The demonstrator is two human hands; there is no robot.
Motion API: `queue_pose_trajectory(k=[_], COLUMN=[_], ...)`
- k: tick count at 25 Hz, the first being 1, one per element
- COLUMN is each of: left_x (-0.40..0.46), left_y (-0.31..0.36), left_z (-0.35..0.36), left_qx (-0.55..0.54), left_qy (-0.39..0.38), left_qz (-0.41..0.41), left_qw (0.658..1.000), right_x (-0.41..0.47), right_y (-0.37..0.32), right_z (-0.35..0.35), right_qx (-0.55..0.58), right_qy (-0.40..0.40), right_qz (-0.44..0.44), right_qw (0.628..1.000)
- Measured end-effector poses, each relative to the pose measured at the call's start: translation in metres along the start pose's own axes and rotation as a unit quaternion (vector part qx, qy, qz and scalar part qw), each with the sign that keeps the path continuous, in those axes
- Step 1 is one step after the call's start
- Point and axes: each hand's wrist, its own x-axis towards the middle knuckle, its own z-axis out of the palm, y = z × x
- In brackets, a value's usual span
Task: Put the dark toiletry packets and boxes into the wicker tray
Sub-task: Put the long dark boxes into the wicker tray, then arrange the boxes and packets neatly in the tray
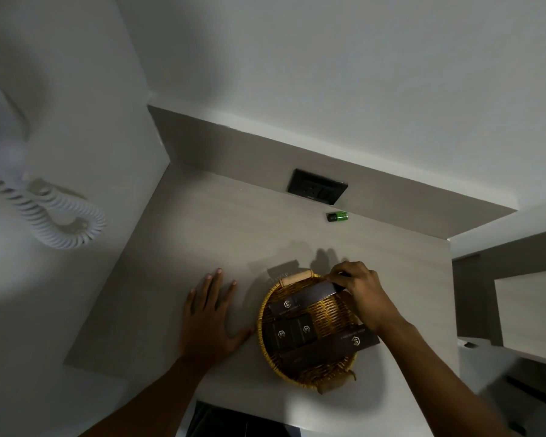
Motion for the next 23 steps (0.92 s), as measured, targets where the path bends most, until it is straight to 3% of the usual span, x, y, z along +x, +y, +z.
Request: queue_pose_trajectory(k=[4, 8, 10, 12, 16, 19, 21, 23], left_x=[0.0, 0.003, 0.003, 0.0, -0.001, 0.0, 0.001, 0.0], left_y=[0.001, 0.001, 0.0, 0.0, 0.0, 0.002, 0.002, 0.001], left_z=[-0.002, 0.002, 0.005, 0.006, 0.006, 0.004, 0.003, 0.002], left_qx=[0.001, 0.004, 0.009, 0.012, 0.009, 0.01, 0.01, 0.006], left_qy=[0.005, 0.012, 0.01, 0.012, 0.025, 0.032, 0.03, 0.028], left_qz=[0.004, 0.006, 0.001, -0.005, -0.004, 0.0, -0.001, 0.001], left_qw=[1.0, 1.0, 1.0, 1.0, 1.0, 0.999, 0.999, 1.0], right_x=[0.003, 0.023, 0.057, 0.097, 0.139, 0.12, 0.077, 0.019], right_y=[-0.004, 0.021, 0.041, 0.054, 0.057, 0.051, 0.038, 0.011], right_z=[0.002, -0.012, -0.017, -0.018, -0.004, -0.017, -0.034, -0.037], right_qx=[0.005, 0.129, 0.107, 0.06, -0.008, 0.087, 0.211, 0.3], right_qy=[-0.018, 0.036, 0.08, 0.062, 0.017, 0.142, 0.247, 0.279], right_qz=[-0.034, 0.048, 0.096, 0.112, 0.054, 0.115, 0.158, 0.173], right_qw=[0.999, 0.99, 0.986, 0.99, 0.998, 0.979, 0.932, 0.896])
